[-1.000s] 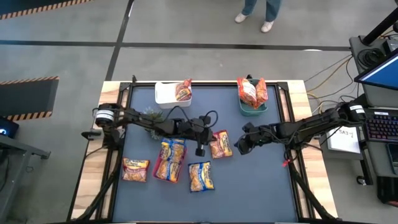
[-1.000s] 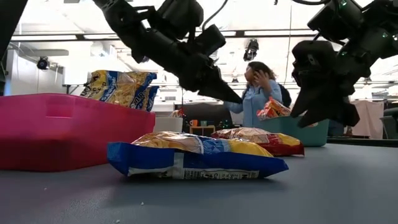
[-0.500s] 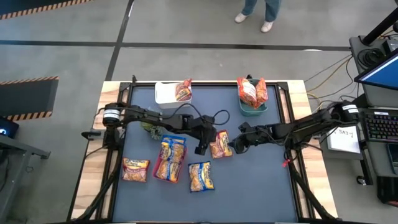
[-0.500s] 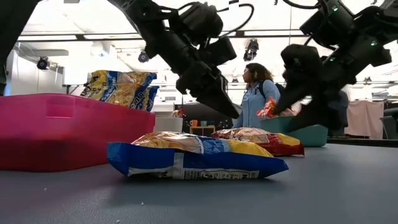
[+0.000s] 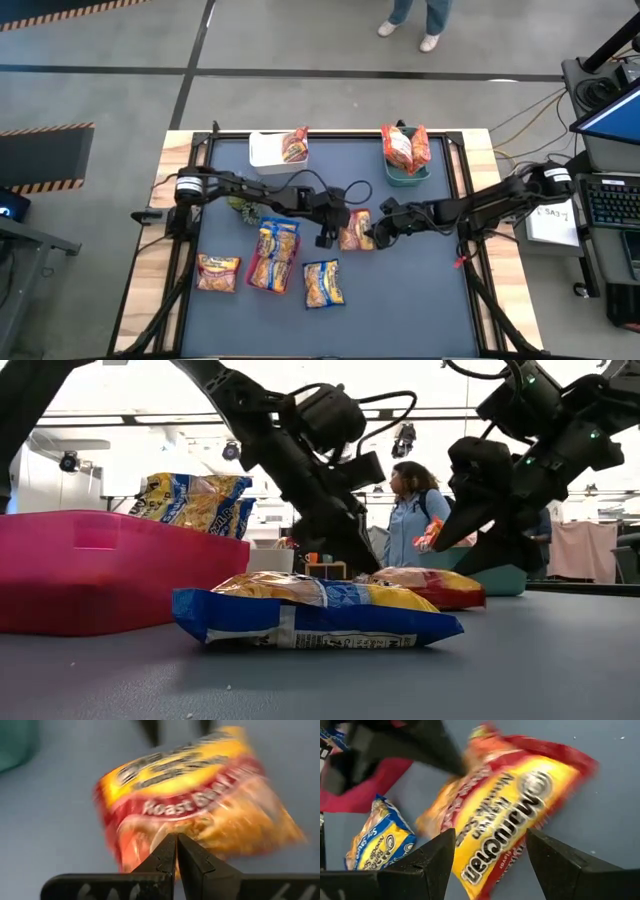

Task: Sort Maruchan noodles
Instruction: Put the right red noodle pack into the white bin

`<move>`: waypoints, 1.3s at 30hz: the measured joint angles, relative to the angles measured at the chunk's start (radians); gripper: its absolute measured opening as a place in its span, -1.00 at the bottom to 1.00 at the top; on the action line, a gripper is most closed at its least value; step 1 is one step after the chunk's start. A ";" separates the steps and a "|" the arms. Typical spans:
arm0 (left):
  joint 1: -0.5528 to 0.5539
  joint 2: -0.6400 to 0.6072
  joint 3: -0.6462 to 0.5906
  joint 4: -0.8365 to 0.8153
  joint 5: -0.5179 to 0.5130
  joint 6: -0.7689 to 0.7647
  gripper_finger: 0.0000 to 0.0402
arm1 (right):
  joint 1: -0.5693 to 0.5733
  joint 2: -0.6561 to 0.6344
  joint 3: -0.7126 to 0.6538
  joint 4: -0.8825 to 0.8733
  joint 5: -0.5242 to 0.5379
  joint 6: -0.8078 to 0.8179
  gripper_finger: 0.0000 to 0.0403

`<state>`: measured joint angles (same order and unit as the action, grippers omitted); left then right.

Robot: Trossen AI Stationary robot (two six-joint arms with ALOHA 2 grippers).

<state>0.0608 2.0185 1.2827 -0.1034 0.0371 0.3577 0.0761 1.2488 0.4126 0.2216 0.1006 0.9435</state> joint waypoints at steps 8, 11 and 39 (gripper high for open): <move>0.029 -0.035 0.015 0.077 -0.055 -0.042 -1.00 | -0.004 -0.134 0.000 -0.211 0.008 0.047 0.24; 0.032 -0.074 0.021 0.072 0.038 -0.024 -1.00 | -0.005 -0.169 -0.003 -0.263 0.017 0.086 0.26; 0.027 -0.029 0.014 -0.084 0.221 0.017 -1.00 | -0.005 0.055 -0.080 0.110 0.035 0.179 0.32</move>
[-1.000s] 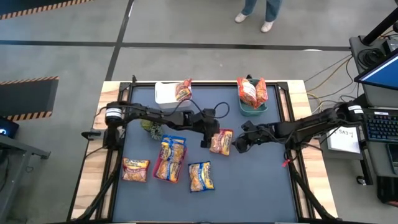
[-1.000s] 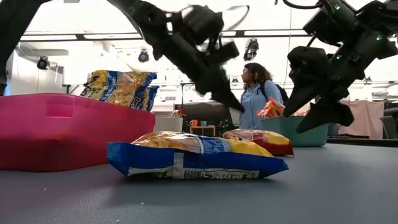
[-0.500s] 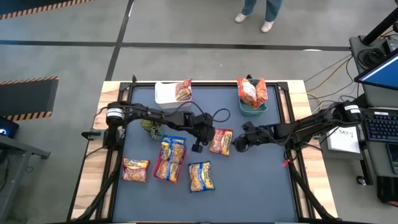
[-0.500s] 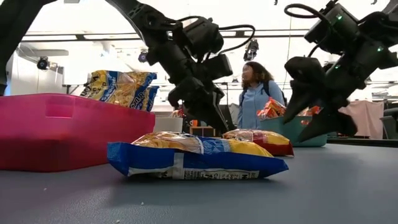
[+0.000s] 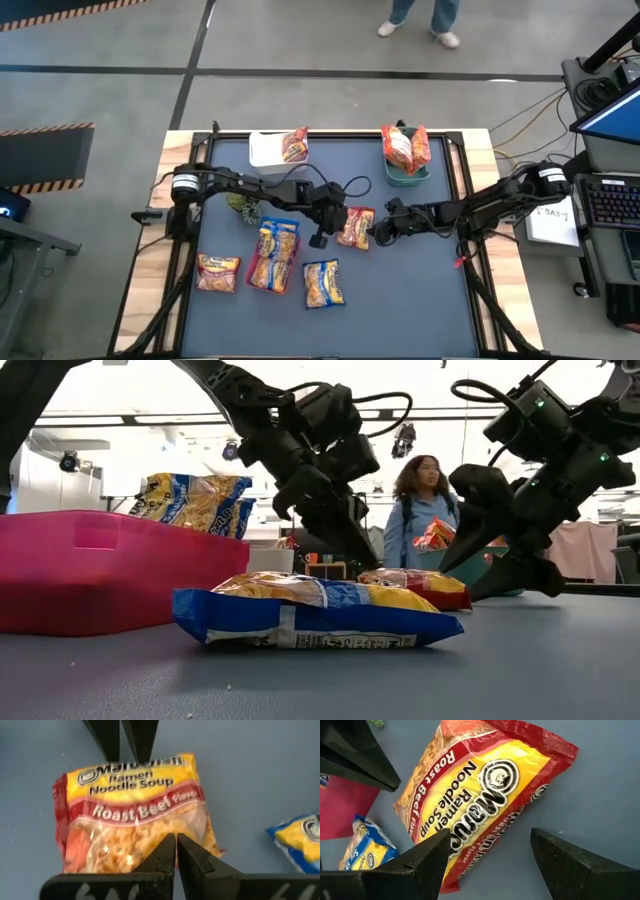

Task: Sort Maruchan noodles
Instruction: Put the right red noodle pack into the white bin

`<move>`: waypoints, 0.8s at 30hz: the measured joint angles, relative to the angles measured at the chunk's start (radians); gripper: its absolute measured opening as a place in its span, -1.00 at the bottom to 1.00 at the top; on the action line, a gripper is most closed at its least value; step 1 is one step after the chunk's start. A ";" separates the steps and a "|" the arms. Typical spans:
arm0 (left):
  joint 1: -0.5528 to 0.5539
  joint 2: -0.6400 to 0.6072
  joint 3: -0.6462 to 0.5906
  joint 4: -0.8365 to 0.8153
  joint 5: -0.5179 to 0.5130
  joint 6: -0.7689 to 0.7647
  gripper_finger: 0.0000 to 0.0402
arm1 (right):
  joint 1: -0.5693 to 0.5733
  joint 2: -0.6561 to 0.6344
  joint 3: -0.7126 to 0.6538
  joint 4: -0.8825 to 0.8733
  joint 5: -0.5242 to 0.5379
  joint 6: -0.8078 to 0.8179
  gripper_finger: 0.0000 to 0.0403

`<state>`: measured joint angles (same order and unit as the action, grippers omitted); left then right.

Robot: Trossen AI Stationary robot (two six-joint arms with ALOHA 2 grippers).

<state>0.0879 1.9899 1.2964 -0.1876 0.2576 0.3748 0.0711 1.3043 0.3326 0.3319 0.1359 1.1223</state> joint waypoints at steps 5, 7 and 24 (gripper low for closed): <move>-0.001 0.013 -0.003 0.047 0.022 -0.020 -1.00 | 0.000 0.041 0.002 0.064 0.000 -0.014 0.32; -0.001 0.018 -0.005 0.050 0.022 -0.025 -1.00 | -0.001 0.051 0.002 0.076 -0.001 -0.016 0.32; 0.002 0.049 -0.006 0.002 0.017 -0.088 -1.00 | -0.003 0.086 0.002 0.175 0.009 -0.039 0.32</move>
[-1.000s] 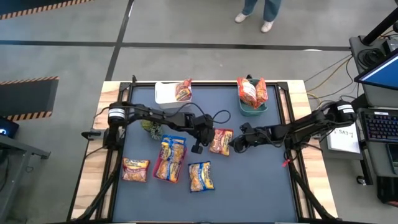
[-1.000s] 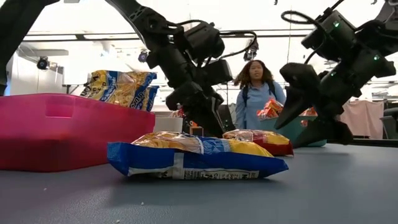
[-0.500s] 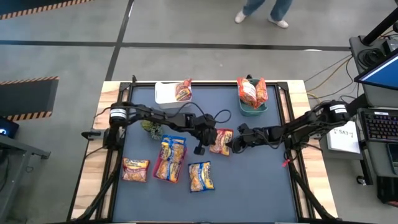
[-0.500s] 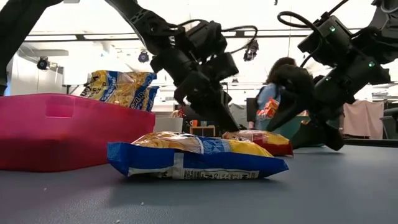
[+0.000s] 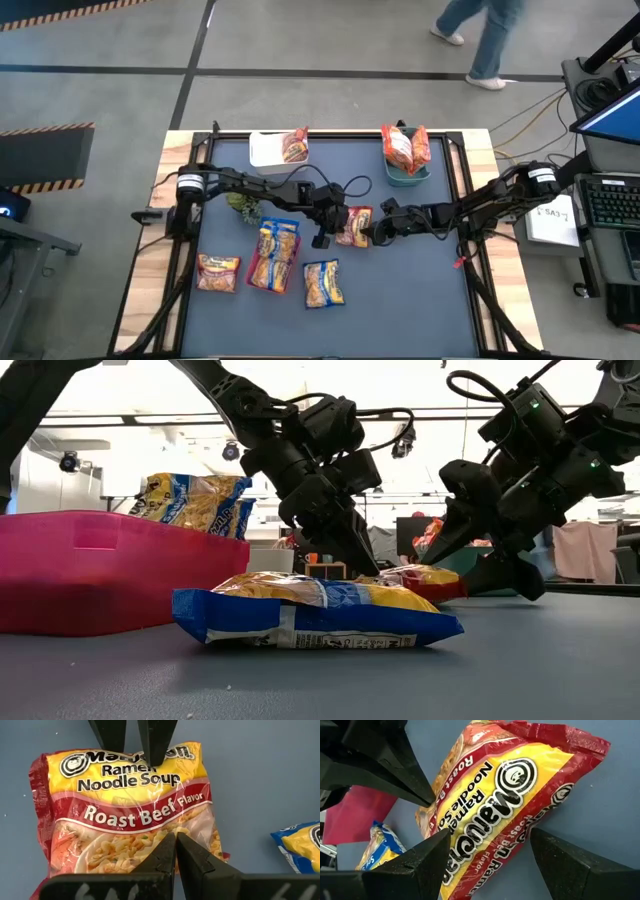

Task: Sort Maruchan noodles
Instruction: Put the right red noodle pack into the white bin

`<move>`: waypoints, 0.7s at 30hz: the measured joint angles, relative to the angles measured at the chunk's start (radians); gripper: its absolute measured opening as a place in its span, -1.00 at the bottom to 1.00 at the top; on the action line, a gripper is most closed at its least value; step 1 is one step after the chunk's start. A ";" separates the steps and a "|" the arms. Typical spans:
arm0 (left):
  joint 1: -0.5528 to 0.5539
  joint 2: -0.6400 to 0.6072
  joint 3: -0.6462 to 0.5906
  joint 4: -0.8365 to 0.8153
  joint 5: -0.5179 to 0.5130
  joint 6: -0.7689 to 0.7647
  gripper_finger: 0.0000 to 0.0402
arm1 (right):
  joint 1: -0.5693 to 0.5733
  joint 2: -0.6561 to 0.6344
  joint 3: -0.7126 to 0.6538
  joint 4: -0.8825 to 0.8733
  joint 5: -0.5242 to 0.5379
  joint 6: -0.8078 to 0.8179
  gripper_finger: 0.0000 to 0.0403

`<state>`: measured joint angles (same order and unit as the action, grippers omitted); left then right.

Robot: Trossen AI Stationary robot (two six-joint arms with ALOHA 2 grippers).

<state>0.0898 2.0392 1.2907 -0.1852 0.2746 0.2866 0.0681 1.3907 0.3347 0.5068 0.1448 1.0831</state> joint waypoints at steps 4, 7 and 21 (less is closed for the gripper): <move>0.000 0.000 0.000 -0.021 -0.002 -0.009 -1.00 | 0.000 0.000 0.000 0.000 0.012 -0.001 0.32; 0.000 0.000 0.000 -0.031 -0.003 -0.012 -1.00 | 0.000 -0.001 0.000 0.003 0.014 -0.002 0.32; 0.001 0.002 -0.004 -0.046 -0.005 -0.016 -1.00 | -0.008 0.070 0.000 0.126 0.042 -0.010 0.32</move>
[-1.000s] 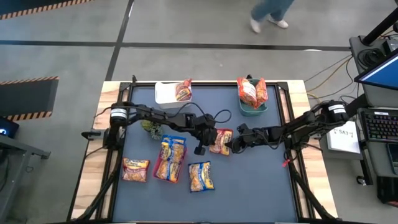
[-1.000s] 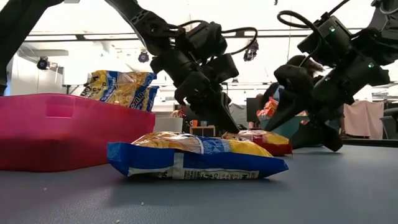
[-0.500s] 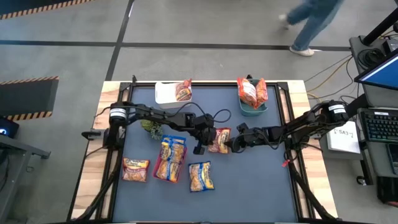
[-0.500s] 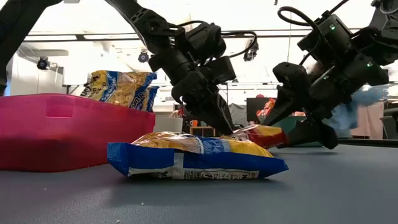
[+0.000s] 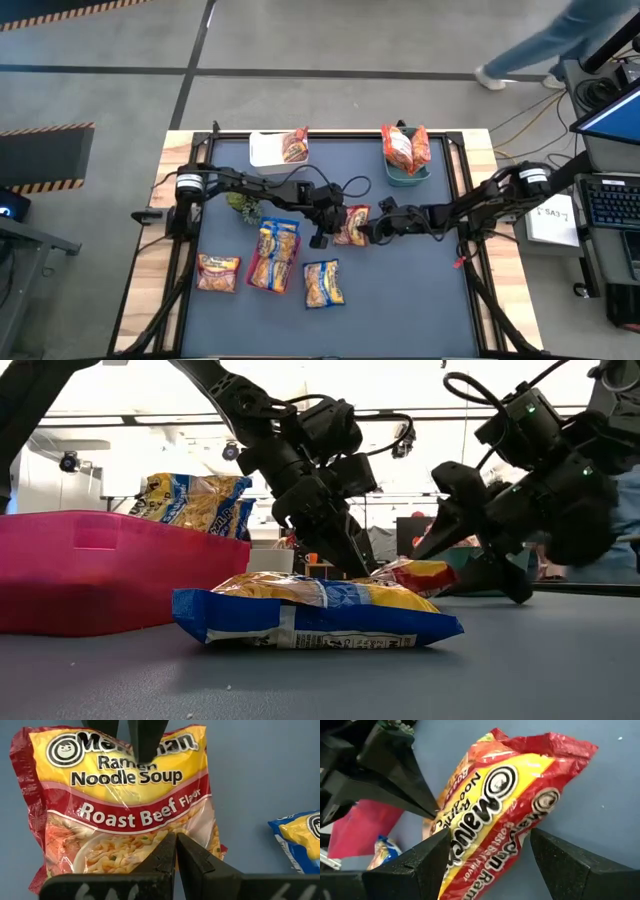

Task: Sort Maruchan noodles
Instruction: Put the right red noodle pack into the white bin

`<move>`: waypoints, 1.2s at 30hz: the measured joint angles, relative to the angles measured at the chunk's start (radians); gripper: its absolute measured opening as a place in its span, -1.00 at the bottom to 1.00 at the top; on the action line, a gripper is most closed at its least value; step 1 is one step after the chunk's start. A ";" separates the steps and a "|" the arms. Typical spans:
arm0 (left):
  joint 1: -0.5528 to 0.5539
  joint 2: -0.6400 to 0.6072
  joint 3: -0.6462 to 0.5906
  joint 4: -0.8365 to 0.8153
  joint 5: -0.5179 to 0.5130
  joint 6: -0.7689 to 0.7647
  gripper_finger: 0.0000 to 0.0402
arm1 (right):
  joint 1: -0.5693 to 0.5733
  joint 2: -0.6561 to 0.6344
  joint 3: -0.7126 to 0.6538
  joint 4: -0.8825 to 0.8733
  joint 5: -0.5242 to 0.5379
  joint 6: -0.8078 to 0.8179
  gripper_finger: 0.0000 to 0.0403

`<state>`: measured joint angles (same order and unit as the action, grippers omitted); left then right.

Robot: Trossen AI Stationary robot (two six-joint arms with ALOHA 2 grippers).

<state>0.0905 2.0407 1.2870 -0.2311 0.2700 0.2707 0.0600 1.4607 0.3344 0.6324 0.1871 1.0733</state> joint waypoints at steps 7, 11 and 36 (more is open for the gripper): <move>0.000 0.000 -0.001 0.004 0.000 0.001 -1.00 | -0.001 0.102 -0.001 0.185 0.032 -0.035 0.32; 0.000 0.000 -0.001 0.005 0.000 0.003 -1.00 | -0.001 0.131 -0.001 0.250 0.037 -0.063 0.30; -0.002 0.000 -0.002 0.048 0.007 0.004 -1.00 | -0.003 0.165 0.032 0.262 0.035 -0.101 -0.10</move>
<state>0.0887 2.0410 1.2855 -0.1833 0.2768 0.2745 0.0566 1.6260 0.3661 0.8947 0.2226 0.9718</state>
